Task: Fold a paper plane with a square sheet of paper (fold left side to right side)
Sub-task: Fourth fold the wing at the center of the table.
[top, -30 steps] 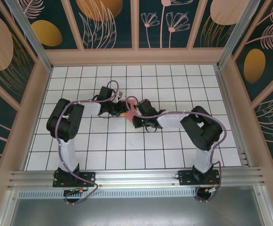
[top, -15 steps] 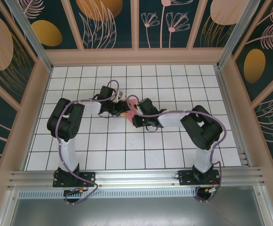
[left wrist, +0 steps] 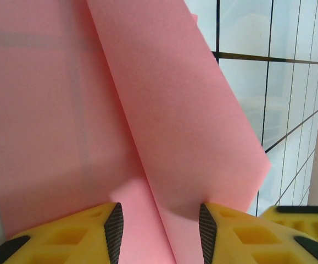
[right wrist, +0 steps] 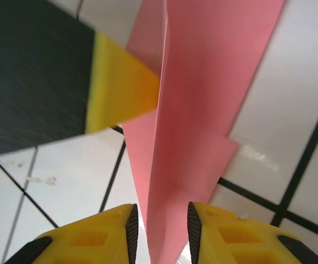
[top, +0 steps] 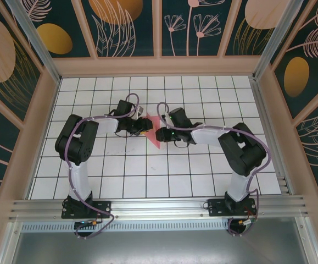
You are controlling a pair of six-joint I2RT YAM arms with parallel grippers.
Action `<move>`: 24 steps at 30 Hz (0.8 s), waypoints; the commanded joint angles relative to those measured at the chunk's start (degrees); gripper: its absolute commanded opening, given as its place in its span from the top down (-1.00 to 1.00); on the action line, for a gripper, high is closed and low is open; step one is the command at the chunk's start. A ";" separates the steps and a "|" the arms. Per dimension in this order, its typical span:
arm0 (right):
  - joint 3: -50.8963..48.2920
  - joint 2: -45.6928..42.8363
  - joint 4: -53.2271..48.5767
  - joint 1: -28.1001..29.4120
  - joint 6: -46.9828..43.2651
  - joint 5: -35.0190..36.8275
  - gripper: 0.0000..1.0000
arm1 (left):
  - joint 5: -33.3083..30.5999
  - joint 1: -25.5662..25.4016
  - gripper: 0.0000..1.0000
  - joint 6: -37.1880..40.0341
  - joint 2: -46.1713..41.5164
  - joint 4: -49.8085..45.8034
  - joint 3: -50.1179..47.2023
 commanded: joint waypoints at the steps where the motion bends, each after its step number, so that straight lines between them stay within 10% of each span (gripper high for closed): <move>1: 1.08 -2.09 3.40 -3.36 1.92 -6.12 0.33 | -4.49 -0.26 0.11 2.14 2.59 -2.52 -0.14; 24: 12.84 12.62 6.74 -4.78 8.01 -12.31 0.37 | -4.59 -0.26 0.11 2.16 2.05 -2.61 -0.44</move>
